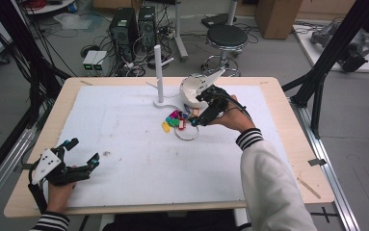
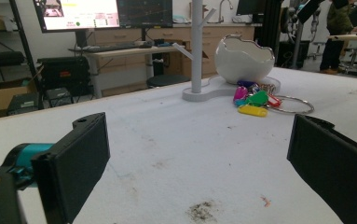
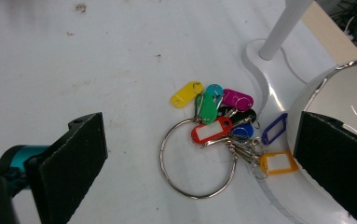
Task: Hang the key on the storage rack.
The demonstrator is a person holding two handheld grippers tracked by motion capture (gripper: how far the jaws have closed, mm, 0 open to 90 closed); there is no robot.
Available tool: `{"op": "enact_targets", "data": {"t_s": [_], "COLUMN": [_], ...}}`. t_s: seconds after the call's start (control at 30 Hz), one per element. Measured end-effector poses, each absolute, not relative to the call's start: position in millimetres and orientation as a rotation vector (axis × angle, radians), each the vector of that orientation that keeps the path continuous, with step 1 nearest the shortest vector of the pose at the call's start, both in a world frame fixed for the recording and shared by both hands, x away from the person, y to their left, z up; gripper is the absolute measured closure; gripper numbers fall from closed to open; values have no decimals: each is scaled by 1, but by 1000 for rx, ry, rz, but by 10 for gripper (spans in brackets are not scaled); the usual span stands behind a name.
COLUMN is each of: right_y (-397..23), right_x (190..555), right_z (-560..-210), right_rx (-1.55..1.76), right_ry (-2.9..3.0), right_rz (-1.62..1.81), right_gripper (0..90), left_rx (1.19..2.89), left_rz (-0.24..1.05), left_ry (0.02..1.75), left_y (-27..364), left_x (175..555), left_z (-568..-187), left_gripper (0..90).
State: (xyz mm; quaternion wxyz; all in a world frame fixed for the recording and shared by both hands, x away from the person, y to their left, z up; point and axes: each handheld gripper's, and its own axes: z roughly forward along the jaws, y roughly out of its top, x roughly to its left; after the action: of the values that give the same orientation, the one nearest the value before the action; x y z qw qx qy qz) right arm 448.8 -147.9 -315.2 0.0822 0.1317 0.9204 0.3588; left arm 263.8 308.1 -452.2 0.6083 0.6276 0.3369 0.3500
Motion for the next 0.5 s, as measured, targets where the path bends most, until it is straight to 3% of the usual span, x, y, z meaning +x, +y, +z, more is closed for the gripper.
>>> {"op": "enact_targets", "data": {"t_s": [0.5], "right_y": [-120], "right_x": [461], "right_z": [-340], "right_rx": [355], "right_ry": [2882], "right_rz": [818], "right_gripper": [22], "left_rx": [1446], "left_rz": [809], "left_ry": [779], "left_y": [308], "left_x": [264], "left_z": [-452], "left_gripper": [61]}}
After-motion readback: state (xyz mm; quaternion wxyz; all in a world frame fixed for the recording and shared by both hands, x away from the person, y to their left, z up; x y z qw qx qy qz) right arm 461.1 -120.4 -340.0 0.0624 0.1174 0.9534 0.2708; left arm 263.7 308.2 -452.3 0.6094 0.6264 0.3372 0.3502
